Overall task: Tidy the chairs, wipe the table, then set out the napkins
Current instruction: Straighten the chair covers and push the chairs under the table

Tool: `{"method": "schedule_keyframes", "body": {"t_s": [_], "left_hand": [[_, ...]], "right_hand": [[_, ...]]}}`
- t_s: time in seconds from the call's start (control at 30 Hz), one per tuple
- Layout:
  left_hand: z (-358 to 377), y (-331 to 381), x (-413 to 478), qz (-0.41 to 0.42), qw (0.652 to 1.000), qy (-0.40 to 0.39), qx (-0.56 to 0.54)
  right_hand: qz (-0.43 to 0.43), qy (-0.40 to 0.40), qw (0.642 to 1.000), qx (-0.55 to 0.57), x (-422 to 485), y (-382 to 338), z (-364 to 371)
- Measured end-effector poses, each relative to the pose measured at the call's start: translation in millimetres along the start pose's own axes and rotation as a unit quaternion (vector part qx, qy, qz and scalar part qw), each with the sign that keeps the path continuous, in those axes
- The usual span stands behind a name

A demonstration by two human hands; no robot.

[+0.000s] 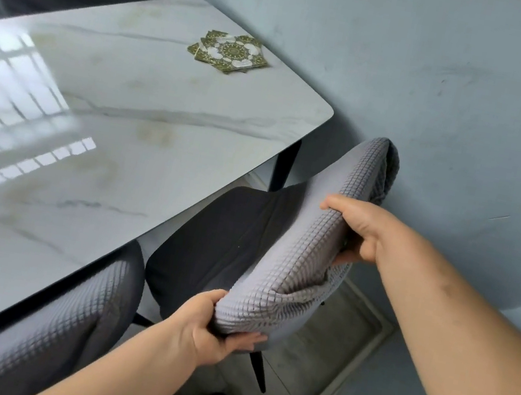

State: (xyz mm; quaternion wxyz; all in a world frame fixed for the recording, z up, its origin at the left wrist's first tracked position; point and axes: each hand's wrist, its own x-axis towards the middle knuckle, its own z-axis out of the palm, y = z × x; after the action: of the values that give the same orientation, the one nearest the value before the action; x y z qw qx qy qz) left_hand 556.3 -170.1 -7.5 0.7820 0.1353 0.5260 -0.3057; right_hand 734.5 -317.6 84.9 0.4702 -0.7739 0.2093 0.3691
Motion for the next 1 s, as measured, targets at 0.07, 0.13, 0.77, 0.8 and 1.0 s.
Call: {"method": "schedule_keyframes", "body": {"t_s": [0.07, 0.13, 0.77, 0.8, 1.0], "left_hand": [[1.0, -0.6, -0.2, 0.01, 1.0, -0.001, -0.026], [0.6, -1.9, 0.9, 0.033, 0.999, 0.003, -0.039], [-24.1, 56.8, -6.2, 0.184, 0.979, -0.027, -0.08], [-24.0, 59.0, -5.7, 0.186, 0.979, -0.027, -0.084], [-19.3, 85.5, -2.2, 0.213, 0.971, -0.011, -0.108]], "right_hand": [[-0.026, 0.012, 1.0, -0.012, -0.3, 0.3, -2.6], [-0.042, 0.022, 0.999, 0.0, -2.1, 2.2, -5.0], [-0.091, 0.041, 0.993, 0.068, 17.7, -19.1, 23.7], [-0.091, 0.036, 0.993, 0.07, 19.3, -20.4, 25.3], [-0.082, 0.024, 0.991, 0.098, 46.7, -27.1, 38.5]]}}
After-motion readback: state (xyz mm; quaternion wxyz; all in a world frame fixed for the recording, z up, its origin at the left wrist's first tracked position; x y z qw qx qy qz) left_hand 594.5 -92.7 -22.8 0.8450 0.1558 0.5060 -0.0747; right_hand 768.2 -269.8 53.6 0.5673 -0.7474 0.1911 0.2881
